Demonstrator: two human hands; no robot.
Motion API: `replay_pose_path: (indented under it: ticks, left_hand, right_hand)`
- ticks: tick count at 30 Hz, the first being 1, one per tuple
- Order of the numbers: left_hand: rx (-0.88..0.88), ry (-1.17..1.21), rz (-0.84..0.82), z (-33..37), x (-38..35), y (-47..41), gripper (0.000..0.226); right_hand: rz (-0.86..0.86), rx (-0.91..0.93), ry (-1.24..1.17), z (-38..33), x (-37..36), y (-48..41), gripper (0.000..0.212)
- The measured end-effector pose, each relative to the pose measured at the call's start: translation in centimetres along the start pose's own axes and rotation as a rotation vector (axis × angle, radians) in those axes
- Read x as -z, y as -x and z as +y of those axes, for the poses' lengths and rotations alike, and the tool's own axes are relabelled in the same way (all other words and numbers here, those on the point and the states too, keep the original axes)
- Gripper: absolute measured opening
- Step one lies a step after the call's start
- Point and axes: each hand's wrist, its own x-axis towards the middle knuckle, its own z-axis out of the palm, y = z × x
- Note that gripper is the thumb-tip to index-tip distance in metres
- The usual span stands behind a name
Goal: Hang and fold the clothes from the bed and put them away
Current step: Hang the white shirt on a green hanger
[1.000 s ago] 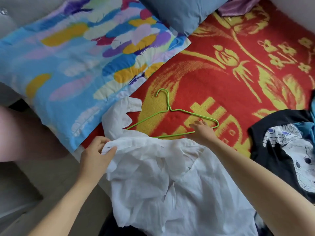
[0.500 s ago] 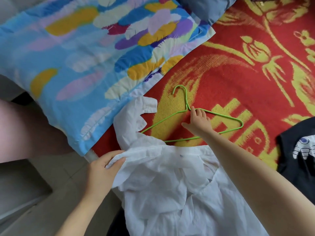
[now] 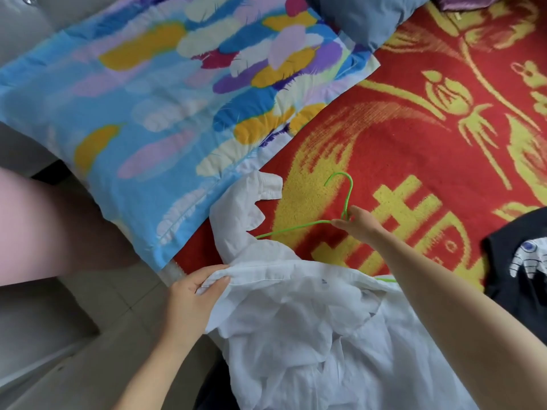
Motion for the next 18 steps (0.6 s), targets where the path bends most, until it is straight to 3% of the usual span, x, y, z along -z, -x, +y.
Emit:
replay_pose_path:
  ticks: [4, 7, 8, 11, 18]
  left_hand:
    - [0.015, 0.003, -0.039, 1.6, 0.1, 0.4, 0.029]
    - [-0.021, -0.013, -0.073, 4.0, -0.3, 1.1, 0.024]
    - [-0.041, -0.019, -0.092, 4.7, -0.5, 1.4, 0.026]
    - [-0.094, -0.021, -0.122, 7.2, -1.2, 2.1, 0.028]
    - [-0.048, 0.128, -0.039, 13.0, -2.6, 3.5, 0.018]
  right_hand:
    - [0.297, 0.12, -0.114, 0.8, 3.5, 5.6, 0.019]
    - [0.645, 0.19, -0.183, 2.9, 4.9, 11.9, 0.021]
    - [0.688, 0.216, -0.29, 3.7, 5.3, 13.8, 0.022]
    - [0.643, 0.261, -0.618, 5.6, 7.5, 18.6, 0.018]
    - [0.518, 0.347, -0.928, 8.1, 11.0, 28.3, 0.02]
